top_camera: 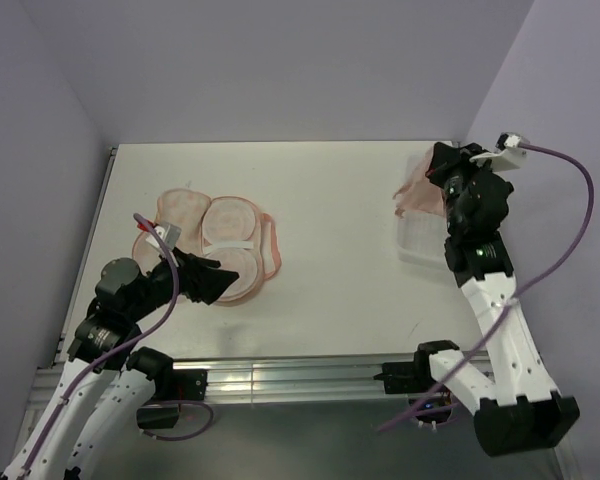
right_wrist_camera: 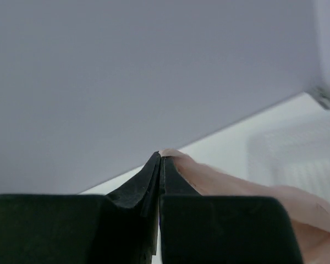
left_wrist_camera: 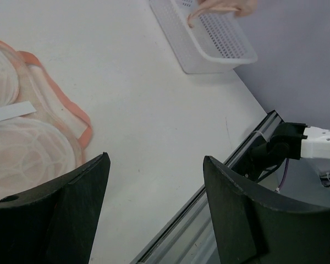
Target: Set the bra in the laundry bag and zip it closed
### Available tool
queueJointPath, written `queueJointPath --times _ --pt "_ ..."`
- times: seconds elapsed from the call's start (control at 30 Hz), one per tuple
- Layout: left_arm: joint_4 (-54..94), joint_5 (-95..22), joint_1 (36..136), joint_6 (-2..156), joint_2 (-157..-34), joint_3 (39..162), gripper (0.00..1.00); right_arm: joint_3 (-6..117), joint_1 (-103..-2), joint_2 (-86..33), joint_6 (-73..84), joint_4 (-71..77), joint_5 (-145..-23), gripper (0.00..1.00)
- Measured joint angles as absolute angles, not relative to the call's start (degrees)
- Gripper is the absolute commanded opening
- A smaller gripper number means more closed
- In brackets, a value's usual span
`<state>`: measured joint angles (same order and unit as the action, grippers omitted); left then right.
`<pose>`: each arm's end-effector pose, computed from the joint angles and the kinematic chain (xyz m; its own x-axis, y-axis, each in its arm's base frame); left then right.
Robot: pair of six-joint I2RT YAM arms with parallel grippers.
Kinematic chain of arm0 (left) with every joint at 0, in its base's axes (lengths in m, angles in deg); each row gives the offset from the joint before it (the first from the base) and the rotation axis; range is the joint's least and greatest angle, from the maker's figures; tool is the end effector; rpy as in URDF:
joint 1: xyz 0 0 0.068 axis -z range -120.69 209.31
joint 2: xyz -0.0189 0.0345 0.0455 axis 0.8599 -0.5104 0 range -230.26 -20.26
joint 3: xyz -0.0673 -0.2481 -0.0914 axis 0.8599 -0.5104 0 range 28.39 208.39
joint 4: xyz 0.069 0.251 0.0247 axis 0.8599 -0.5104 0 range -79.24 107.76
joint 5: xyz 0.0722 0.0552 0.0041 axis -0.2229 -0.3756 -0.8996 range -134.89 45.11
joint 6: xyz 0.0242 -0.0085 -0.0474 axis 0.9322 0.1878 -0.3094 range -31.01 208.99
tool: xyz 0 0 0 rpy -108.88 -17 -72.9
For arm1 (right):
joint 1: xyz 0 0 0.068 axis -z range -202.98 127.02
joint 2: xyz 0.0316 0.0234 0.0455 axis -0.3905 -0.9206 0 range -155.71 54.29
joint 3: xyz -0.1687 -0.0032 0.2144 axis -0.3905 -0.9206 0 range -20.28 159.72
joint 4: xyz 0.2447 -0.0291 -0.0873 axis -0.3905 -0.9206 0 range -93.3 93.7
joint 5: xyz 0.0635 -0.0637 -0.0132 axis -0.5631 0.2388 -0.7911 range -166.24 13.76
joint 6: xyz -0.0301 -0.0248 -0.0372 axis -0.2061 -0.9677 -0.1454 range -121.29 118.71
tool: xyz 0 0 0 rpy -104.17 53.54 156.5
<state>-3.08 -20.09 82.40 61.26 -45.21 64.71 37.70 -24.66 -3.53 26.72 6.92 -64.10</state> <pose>0.0990 -0.0585 0.3145 -0.4768 -0.2559 -0.8409 0.5815 0.6256 -0.5201 0.2330 -0.0007 0.4041 0.1372 0.4633 -0.8755 0.1324 0.8674 0.4797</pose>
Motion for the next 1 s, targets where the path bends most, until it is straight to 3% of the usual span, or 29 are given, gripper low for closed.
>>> queueJointPath --times 0.2,0.5,0.7,0.8,0.83,0.9,1.0 --pt "-3.1 -19.3 80.4 61.2 -46.0 64.3 0.75 38.4 -33.1 9.6 25.3 5.4 -70.3 0.0" --pt "-2.9 -18.9 77.6 61.3 -47.4 64.3 0.75 47.6 -37.2 13.6 27.8 -2.0 -90.2 0.0" --pt "-2.7 -18.5 77.5 60.6 -50.7 64.3 0.75 32.6 -37.9 10.6 30.8 1.3 -95.2 0.01" --pt "-1.9 -17.7 77.5 59.8 -51.5 64.3 0.75 26.2 -37.9 1.7 31.0 1.1 -93.3 0.4" --pt "-1.6 -17.7 77.5 59.6 -51.7 64.3 0.76 25.8 -38.0 -2.4 30.6 0.6 -92.3 0.63" --pt "-1.4 -17.7 77.5 59.6 -52.4 64.3 0.76 25.8 -38.0 -10.7 29.4 -0.5 -90.0 0.72" --pt "-1.4 -17.7 77.5 59.6 -54.0 64.3 0.76 25.8 -38.6 -14.8 28.3 -3.4 -86.5 0.74"
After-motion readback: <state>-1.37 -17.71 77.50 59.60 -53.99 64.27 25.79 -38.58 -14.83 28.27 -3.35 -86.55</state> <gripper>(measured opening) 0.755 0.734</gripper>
